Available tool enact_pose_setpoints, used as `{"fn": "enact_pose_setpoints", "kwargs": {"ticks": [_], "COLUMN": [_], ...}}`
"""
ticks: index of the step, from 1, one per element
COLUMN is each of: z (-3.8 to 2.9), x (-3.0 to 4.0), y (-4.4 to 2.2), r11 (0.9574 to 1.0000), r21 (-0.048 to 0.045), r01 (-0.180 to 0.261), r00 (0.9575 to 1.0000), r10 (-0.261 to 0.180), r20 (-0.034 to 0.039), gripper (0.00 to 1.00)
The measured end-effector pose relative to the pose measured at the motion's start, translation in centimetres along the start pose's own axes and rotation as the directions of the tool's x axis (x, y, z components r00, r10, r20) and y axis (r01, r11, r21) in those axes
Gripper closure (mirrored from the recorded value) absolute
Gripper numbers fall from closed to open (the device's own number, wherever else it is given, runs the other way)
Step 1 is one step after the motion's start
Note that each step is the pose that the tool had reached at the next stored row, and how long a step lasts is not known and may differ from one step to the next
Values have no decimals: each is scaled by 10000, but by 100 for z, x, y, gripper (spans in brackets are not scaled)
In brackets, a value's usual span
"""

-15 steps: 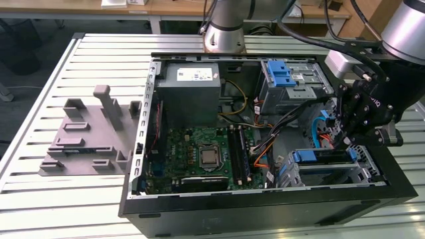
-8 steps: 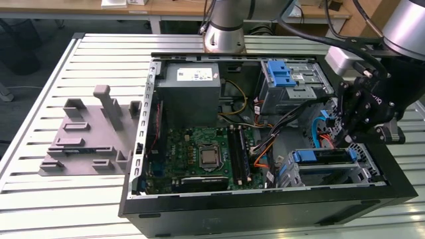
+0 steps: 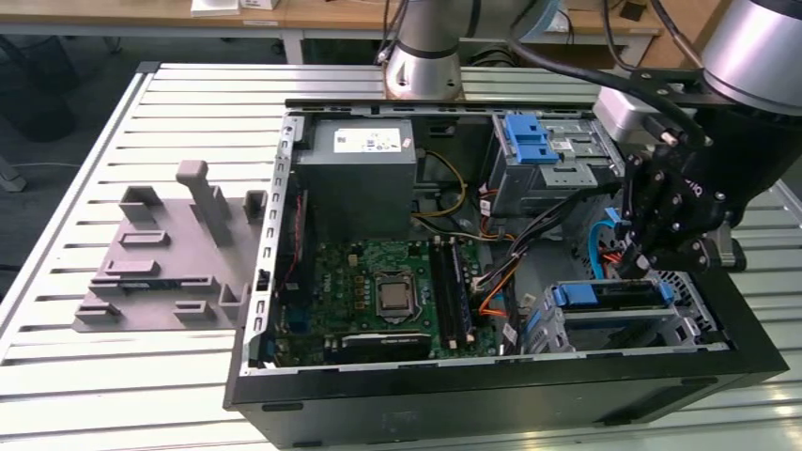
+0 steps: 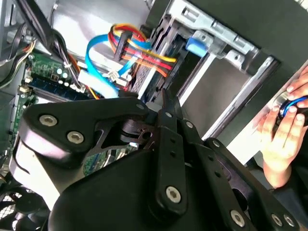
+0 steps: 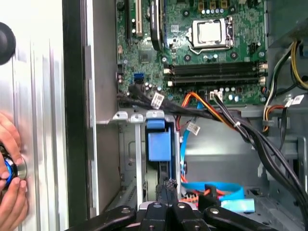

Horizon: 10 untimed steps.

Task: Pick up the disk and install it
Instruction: 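Insert the second disk wire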

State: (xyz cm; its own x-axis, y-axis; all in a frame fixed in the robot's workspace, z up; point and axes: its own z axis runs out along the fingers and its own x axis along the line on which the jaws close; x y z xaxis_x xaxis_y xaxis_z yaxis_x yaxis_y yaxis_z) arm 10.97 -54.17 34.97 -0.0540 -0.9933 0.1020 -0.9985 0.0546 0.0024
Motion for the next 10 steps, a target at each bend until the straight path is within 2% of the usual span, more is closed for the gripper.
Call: {"fn": "enact_pose_setpoints", "kwargs": {"ticks": [3, 10], "z": [-21, -149], "x": [5, 20], "y": [42, 72], "r11": [10000, 10000], "r21": [27, 29], "r01": [-4, -3], "r00": [10000, 10000], "r10": [4, 3], "r20": [1, 2], "gripper": [89, 89]}}
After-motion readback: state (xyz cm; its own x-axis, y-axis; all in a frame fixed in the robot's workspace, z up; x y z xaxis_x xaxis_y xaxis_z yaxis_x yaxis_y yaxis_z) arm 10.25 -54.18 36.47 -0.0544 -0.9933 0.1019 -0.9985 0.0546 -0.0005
